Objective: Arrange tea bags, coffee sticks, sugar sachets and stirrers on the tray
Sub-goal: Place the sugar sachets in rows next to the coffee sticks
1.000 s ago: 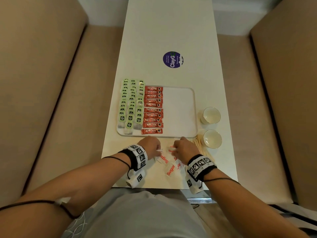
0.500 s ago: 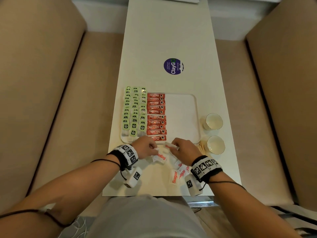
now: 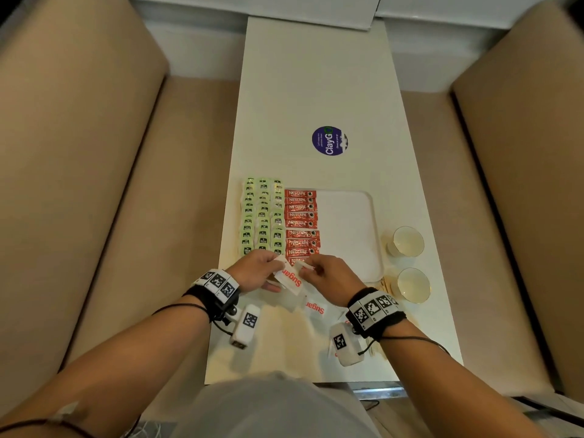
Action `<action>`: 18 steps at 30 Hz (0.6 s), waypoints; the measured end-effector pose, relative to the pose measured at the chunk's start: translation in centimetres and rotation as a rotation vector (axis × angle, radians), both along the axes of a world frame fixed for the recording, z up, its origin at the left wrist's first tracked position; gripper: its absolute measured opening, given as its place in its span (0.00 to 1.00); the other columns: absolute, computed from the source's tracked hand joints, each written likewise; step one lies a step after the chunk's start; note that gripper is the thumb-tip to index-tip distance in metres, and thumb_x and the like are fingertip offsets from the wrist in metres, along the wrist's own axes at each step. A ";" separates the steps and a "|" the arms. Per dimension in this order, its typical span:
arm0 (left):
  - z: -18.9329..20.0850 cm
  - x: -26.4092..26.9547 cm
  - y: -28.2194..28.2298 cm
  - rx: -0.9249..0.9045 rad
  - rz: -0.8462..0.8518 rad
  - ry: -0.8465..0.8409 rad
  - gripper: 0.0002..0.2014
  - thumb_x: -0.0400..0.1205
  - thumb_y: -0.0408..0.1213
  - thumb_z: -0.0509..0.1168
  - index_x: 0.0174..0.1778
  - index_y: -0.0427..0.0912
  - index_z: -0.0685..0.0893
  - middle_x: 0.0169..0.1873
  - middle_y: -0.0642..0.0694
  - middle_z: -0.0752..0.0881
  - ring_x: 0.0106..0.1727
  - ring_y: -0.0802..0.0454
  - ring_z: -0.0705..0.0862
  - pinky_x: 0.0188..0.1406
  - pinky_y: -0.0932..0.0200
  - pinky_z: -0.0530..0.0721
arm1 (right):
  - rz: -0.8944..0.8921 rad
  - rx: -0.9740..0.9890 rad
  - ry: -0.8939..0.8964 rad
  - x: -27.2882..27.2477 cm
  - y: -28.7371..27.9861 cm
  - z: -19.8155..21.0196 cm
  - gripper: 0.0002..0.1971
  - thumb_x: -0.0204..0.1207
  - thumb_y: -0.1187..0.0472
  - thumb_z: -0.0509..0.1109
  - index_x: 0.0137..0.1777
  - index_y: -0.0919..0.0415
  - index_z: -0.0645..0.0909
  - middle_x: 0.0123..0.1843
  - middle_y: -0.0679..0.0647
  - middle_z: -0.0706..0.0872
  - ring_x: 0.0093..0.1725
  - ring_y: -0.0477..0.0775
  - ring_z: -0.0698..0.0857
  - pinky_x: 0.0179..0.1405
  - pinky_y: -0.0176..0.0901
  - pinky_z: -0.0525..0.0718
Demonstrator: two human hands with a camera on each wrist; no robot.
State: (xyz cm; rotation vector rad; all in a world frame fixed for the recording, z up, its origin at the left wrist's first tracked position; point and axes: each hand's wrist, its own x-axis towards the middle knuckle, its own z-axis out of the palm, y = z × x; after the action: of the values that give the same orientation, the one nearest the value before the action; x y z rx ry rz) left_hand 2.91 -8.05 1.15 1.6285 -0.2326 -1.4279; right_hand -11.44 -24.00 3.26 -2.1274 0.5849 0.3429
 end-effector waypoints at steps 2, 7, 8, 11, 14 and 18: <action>0.3 0.0 0.4 -0.024 0.051 0.055 0.07 0.90 0.33 0.60 0.53 0.37 0.83 0.50 0.38 0.92 0.54 0.42 0.92 0.45 0.49 0.93 | 0.004 -0.009 -0.001 0.7 0.5 0.2 0.10 0.85 0.50 0.69 0.46 0.54 0.84 0.40 0.53 0.86 0.39 0.53 0.83 0.41 0.46 0.79; 0.5 0.4 0.7 -0.022 0.148 0.097 0.06 0.89 0.36 0.61 0.58 0.43 0.81 0.53 0.34 0.90 0.54 0.38 0.92 0.36 0.49 0.92 | 0.004 -0.023 -0.010 1.9 1.2 0.6 0.12 0.86 0.50 0.69 0.52 0.58 0.87 0.44 0.53 0.88 0.44 0.53 0.85 0.48 0.51 0.84; 0.6 0.5 0.8 -0.016 0.168 0.087 0.05 0.89 0.37 0.62 0.58 0.44 0.81 0.52 0.34 0.90 0.53 0.38 0.92 0.35 0.50 0.92 | -0.007 -0.013 -0.017 2.1 1.3 0.7 0.12 0.86 0.50 0.69 0.53 0.57 0.88 0.46 0.52 0.89 0.46 0.52 0.86 0.51 0.53 0.85; 0.1 0.8 0.7 0.001 0.240 0.045 0.07 0.88 0.39 0.63 0.58 0.43 0.83 0.45 0.38 0.91 0.49 0.40 0.92 0.32 0.53 0.90 | -0.047 0.030 -0.043 2.2 1.5 0.9 0.11 0.87 0.51 0.68 0.55 0.56 0.88 0.47 0.48 0.90 0.47 0.49 0.88 0.54 0.52 0.87; -0.7 0.8 0.6 0.024 0.259 -0.031 0.08 0.88 0.40 0.64 0.57 0.42 0.85 0.40 0.40 0.91 0.39 0.46 0.89 0.27 0.57 0.81 | -0.090 0.081 -0.067 2.1 1.6 0.7 0.09 0.87 0.53 0.66 0.58 0.53 0.86 0.47 0.46 0.91 0.44 0.46 0.90 0.53 0.51 0.88; -0.6 0.3 0.1 0.018 0.282 -0.018 0.08 0.87 0.39 0.64 0.56 0.44 0.87 0.42 0.42 0.92 0.42 0.45 0.89 0.33 0.56 0.82 | -0.187 0.244 -0.087 1.6 1.3 0.2 0.07 0.89 0.56 0.65 0.60 0.54 0.83 0.49 0.53 0.93 0.41 0.52 0.92 0.48 0.49 0.90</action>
State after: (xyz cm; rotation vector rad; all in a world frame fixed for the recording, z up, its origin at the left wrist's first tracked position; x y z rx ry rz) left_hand 3.21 -7.97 0.52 1.6175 0.0008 -1.2031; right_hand -9.85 -22.73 3.49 -1.8289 0.6506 0.2045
